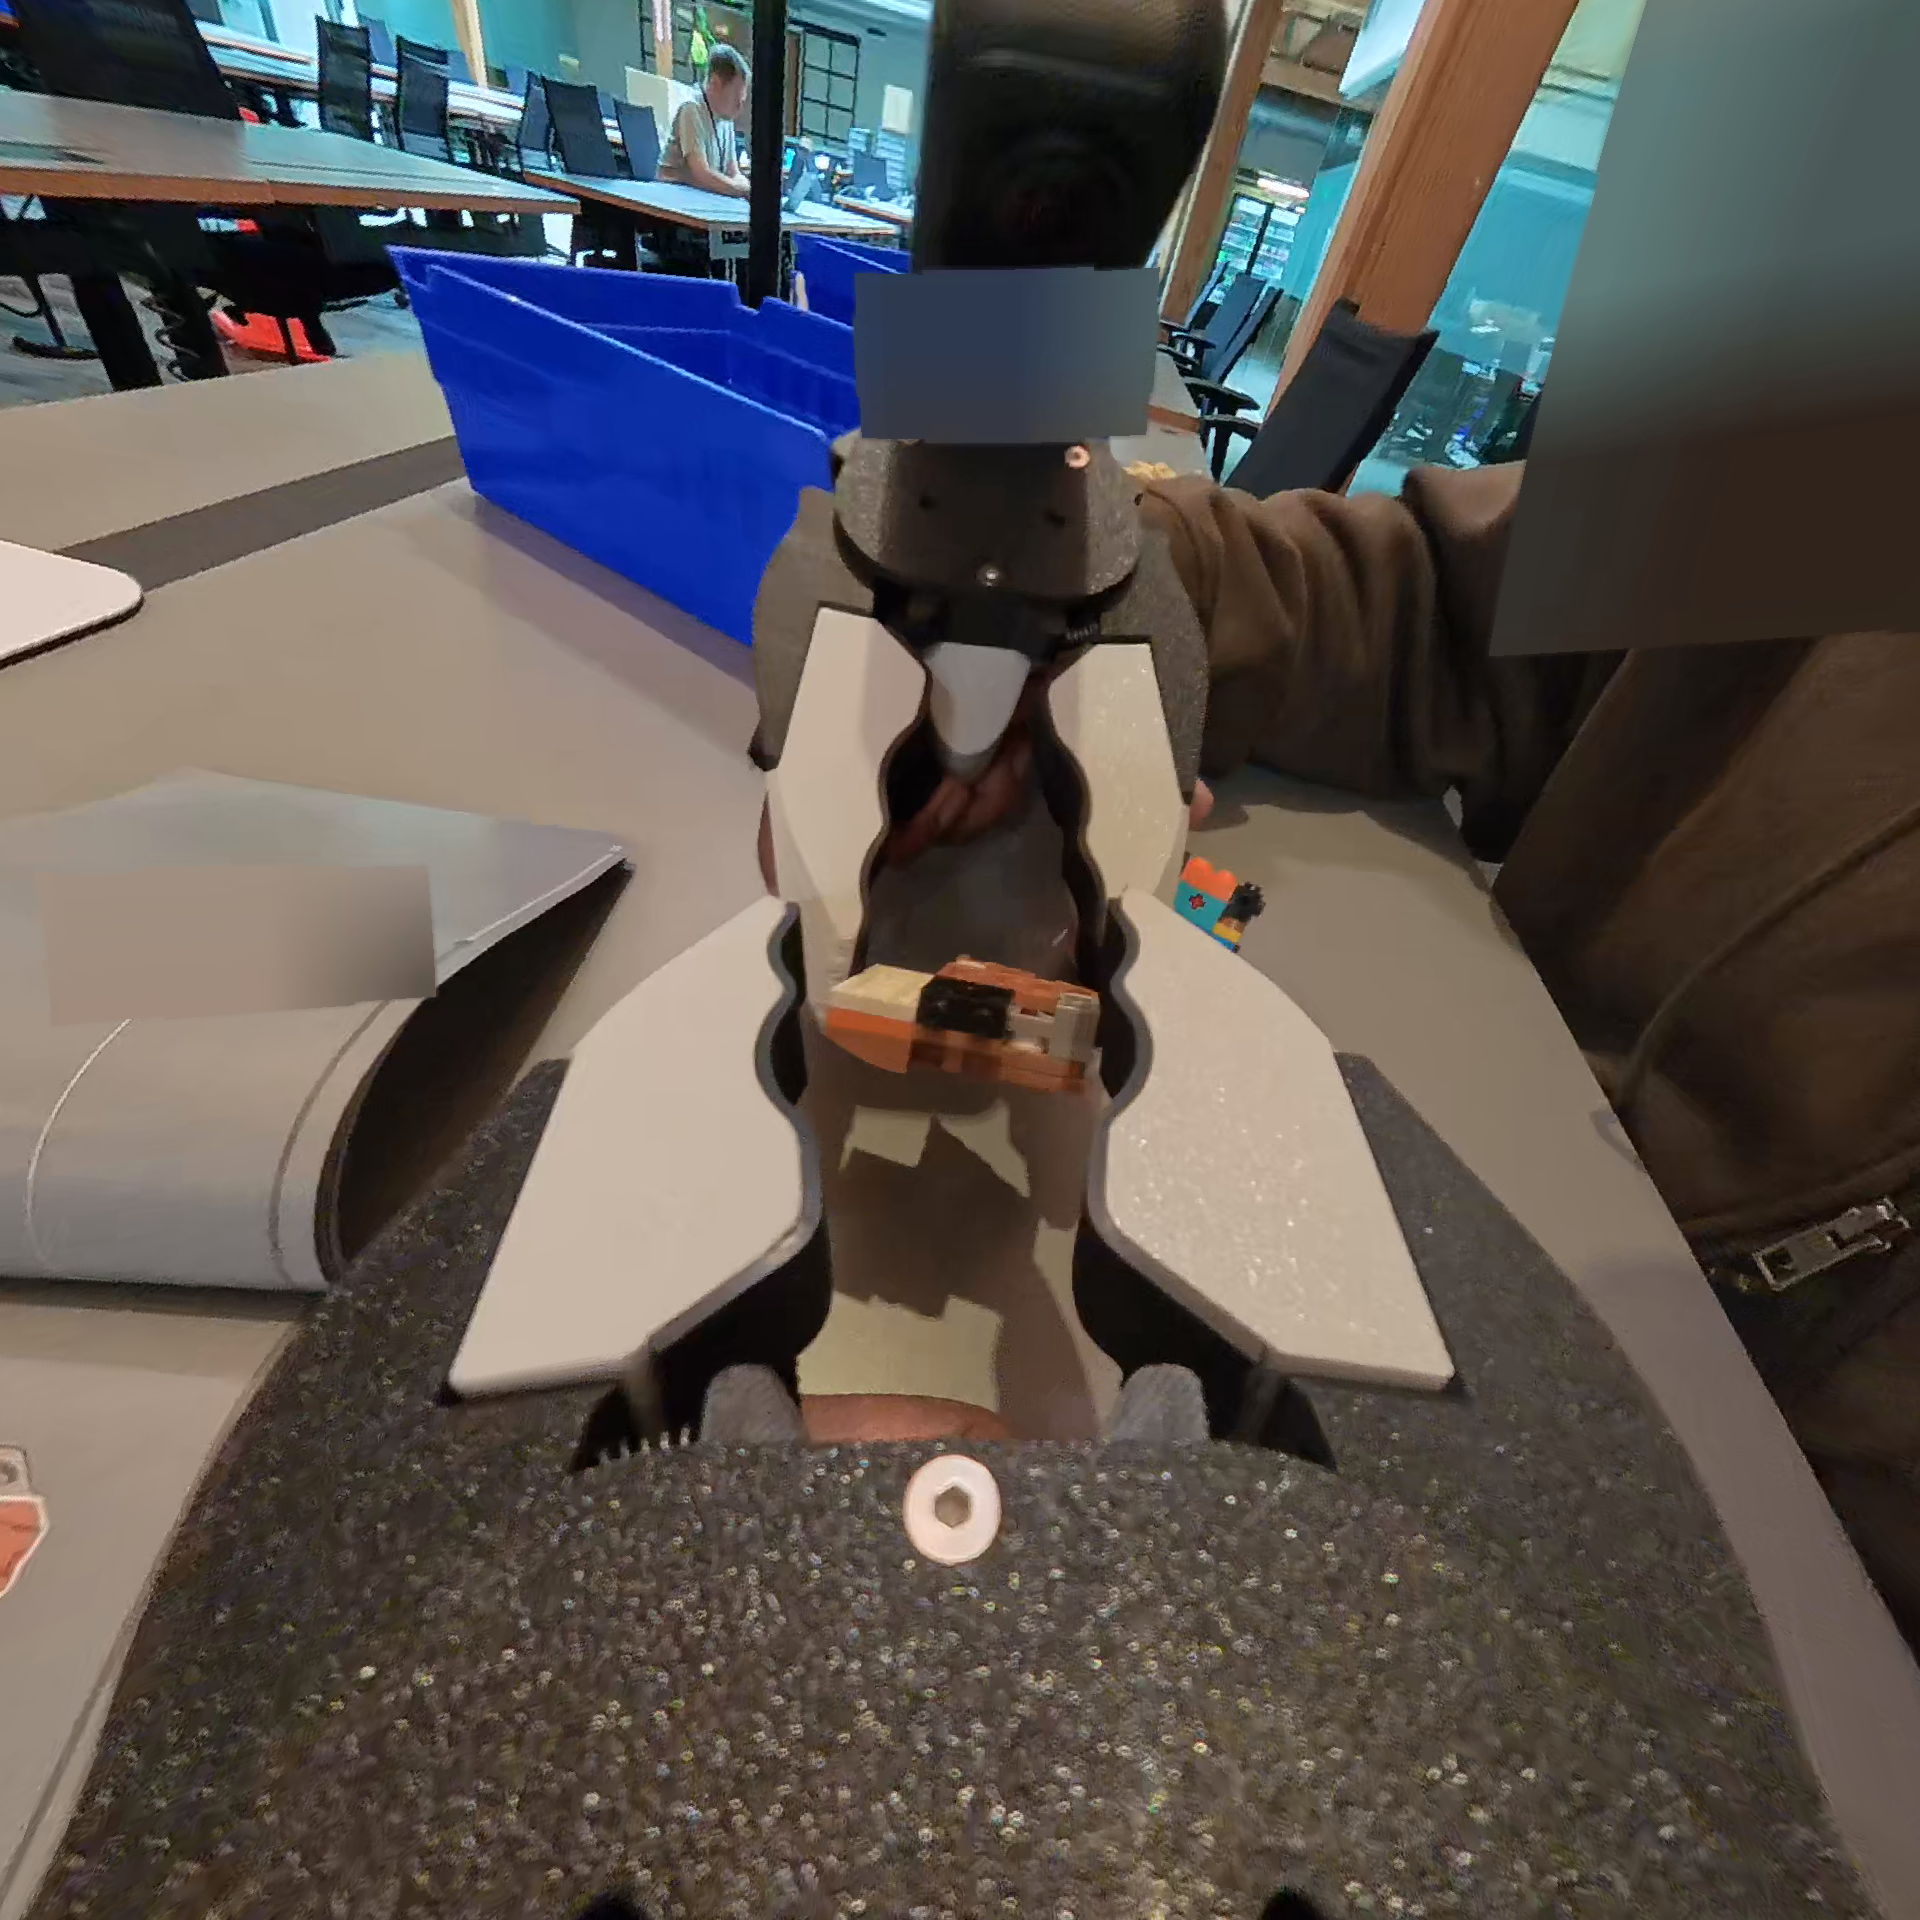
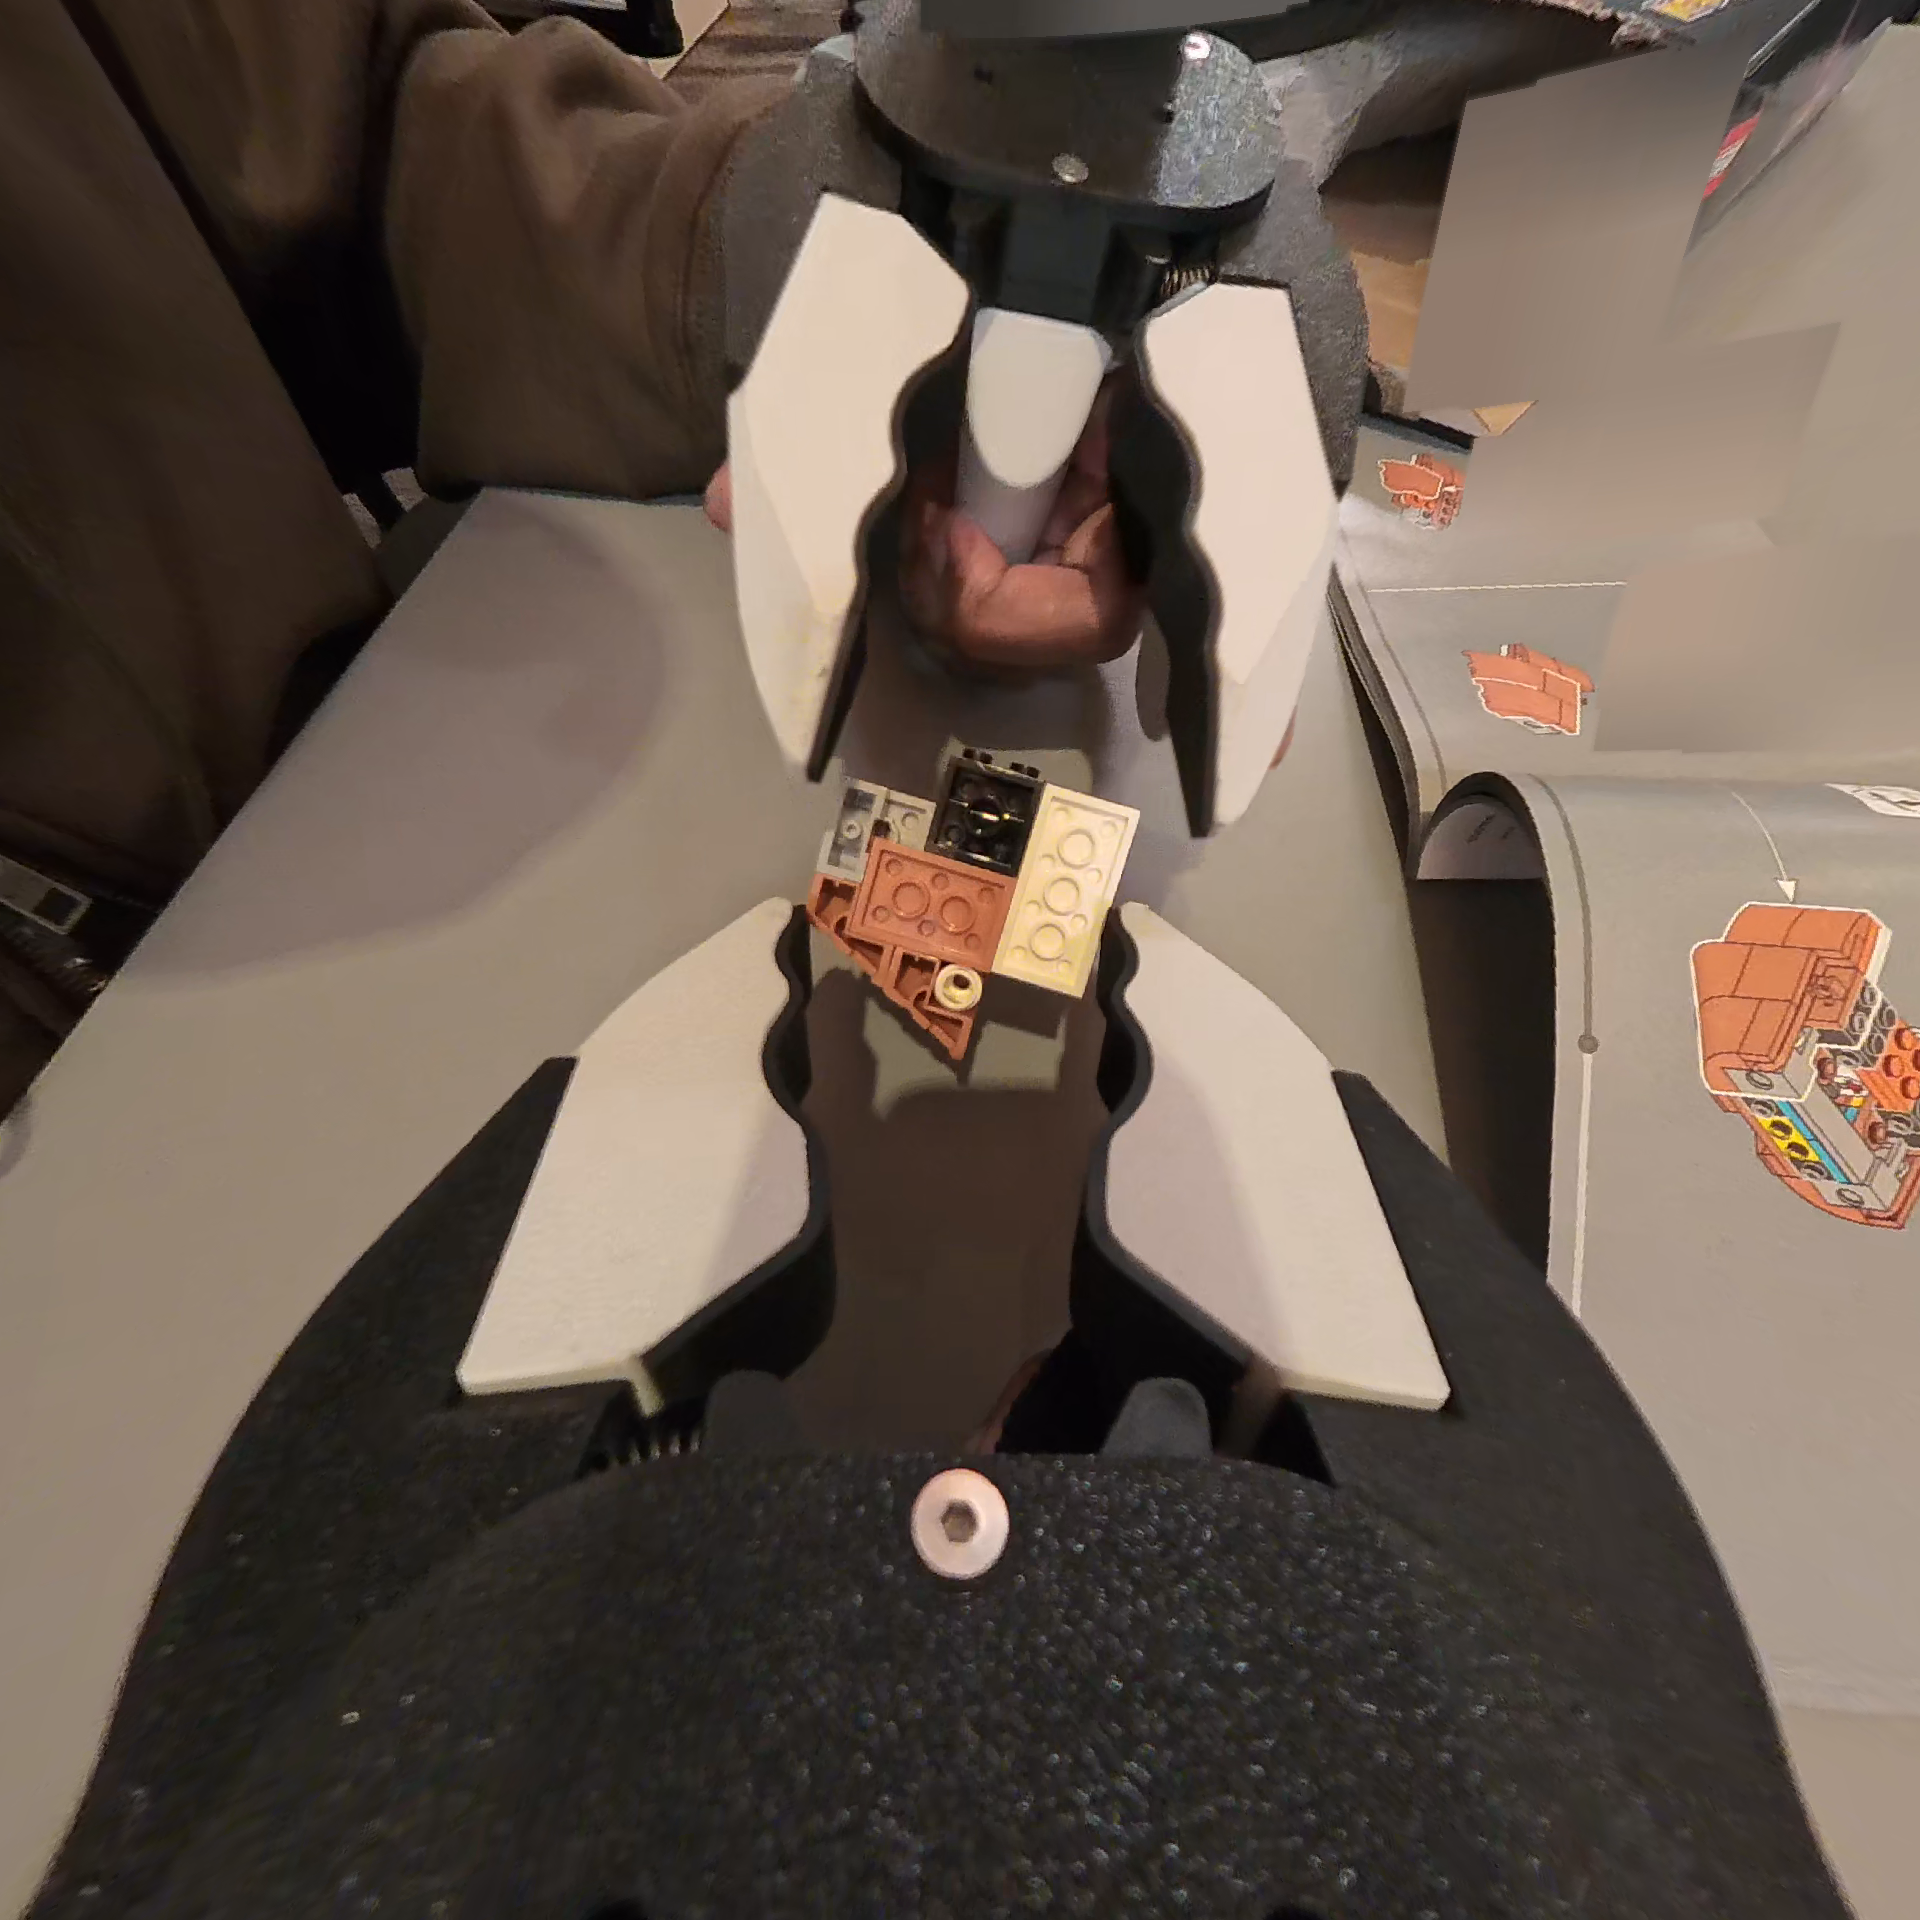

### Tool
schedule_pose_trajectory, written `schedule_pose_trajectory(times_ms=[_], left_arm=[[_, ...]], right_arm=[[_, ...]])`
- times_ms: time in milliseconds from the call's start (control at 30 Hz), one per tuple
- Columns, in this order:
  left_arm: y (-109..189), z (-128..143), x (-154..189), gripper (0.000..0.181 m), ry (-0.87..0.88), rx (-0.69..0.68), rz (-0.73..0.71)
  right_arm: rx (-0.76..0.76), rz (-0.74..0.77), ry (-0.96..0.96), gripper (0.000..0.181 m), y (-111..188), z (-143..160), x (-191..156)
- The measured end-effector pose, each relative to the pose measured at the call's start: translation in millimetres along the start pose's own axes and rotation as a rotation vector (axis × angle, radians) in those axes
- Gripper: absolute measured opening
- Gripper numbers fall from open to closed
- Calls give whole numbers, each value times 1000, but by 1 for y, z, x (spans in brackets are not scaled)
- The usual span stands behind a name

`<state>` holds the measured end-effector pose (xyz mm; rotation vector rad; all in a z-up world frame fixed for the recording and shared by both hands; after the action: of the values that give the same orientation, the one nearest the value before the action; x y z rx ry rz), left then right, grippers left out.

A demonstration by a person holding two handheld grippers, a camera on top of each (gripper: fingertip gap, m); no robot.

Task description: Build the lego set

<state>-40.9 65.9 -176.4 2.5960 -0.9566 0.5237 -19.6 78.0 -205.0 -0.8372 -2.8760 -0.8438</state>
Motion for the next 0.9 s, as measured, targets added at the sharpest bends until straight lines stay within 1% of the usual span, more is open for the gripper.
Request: schedule_pose_trajectory(times_ms=[100, 200, 400, 467, 533, 633, 733, 900], left_arm=[[3, 0, -5, 59, 10, 0, -19], [6, -4, -5, 64, 38, 30, 0], [9, -22, -3, 68, 143, 178, 63], [9, -27, -1, 68, 184, 224, 98], [7, -28, 1, 67, 198, 242, 116], [3, -26, 4, 66, 171, 234, 115], [2, -27, 8, 60, 154, 264, 127], [2, -29, 9, 59, 142, 294, 127]], right_arm=[[9, 12, 9, 54, 1, -2, 1], [64, 46, 10, 54, 7, -9, 7], [304, 120, -23, 53, 26, -36, 19], [346, 131, -30, 53, 29, -41, 21], [360, 147, -24, 53, 29, -42, 22], [375, 149, -20, 53, 28, -45, 21], [388, 154, -21, 53, 27, -46, 20], [418, 147, -35, 53, 30, -48, 21]])
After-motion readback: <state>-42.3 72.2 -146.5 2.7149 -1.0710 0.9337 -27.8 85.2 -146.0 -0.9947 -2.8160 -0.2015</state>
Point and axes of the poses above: each gripper's, where its closed fingertips meet, y back along the fingers, z out of its underside, x = y × z across the jaws, the point moved 2 cm from there along y, back along the fingers, and after that the axes turned 15 degrees about y, right-handed, at the moved point
